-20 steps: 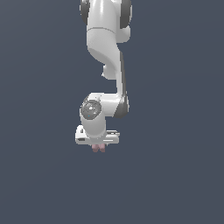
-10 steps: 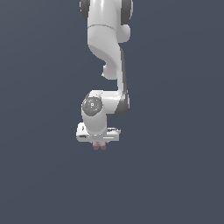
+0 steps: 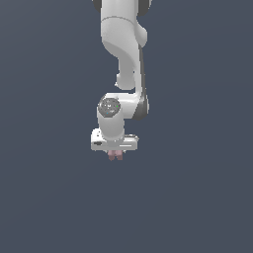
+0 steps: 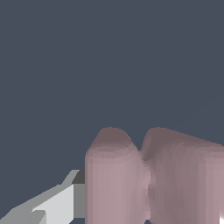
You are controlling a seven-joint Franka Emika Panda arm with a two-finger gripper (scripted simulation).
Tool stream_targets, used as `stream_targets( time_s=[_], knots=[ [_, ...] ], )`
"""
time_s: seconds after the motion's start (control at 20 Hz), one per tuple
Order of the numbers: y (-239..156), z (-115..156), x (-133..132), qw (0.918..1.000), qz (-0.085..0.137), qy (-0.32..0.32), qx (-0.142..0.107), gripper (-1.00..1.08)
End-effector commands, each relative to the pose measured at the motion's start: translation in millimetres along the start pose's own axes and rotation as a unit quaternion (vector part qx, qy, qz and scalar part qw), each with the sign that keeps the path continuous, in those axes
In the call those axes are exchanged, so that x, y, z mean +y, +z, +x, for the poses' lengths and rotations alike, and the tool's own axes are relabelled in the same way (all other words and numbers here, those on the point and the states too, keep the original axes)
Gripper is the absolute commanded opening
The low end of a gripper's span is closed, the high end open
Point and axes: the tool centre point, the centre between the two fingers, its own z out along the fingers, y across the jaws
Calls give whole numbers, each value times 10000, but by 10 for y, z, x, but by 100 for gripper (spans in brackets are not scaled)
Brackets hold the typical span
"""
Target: Pick up the object and move it to a goal position.
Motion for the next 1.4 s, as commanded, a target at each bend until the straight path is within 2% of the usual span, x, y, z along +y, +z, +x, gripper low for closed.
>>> stream_targets(
  time_s=[0.0,0.85,1.35],
  knots=[
    [-49,-139,-49,10000,0,-1,3,-100],
    [-411,-1199,-421,10000,0,-1,3,-100],
    [-554,-1585,-564,10000,0,-1,3,-100]
  ],
)
